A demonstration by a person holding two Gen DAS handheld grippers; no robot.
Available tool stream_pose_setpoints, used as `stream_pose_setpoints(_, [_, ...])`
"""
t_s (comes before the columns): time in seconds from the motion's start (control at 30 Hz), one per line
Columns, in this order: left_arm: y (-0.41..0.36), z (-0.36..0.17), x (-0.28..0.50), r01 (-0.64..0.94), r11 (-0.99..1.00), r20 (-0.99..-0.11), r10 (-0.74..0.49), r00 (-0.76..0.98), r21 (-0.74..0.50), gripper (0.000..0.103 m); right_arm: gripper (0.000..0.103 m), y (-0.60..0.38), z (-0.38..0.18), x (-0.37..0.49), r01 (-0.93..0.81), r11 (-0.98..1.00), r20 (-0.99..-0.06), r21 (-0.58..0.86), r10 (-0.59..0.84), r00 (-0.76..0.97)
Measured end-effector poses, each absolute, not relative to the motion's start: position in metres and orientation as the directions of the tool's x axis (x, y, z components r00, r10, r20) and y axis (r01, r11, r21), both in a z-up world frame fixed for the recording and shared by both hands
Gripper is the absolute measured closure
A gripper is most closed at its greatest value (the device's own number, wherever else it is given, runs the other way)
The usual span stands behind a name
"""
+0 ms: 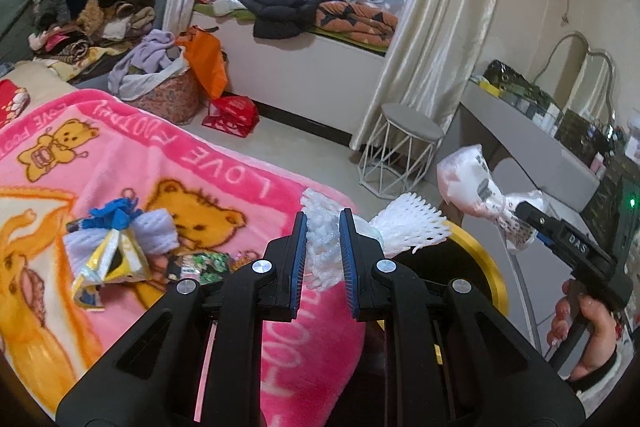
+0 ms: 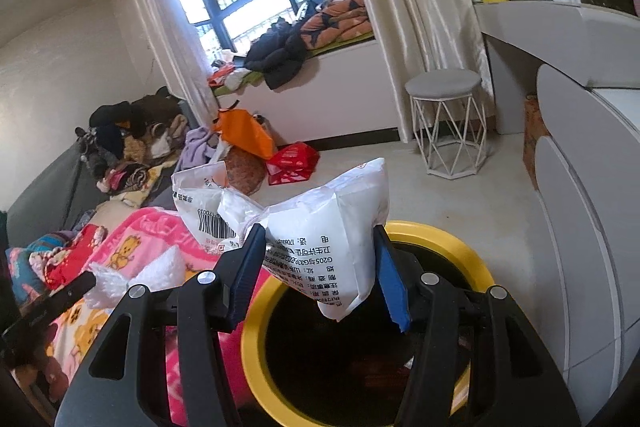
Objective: Collect trash
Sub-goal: 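Lift both held items and carry them over the bin, then open both tools to drop the mesh packet and printed bag into the bin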
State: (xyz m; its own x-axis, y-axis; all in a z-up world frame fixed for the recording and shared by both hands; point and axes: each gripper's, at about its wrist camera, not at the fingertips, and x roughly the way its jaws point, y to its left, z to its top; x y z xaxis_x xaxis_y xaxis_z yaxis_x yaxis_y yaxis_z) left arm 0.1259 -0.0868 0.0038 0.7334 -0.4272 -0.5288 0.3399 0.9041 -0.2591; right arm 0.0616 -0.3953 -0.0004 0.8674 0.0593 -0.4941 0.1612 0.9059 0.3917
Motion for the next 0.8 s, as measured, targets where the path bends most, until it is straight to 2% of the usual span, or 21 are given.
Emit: stream_pose_setpoints(0.8, [-0.170, -0.043, 0.119, 0.521, 0.833, -0.628, -0.509, 0.588, -0.186, 0.091, 0.050, -0.429, -0.047, 0.067, 0.315, 0.884, -0.587, 0.345, -0.059, 0.807])
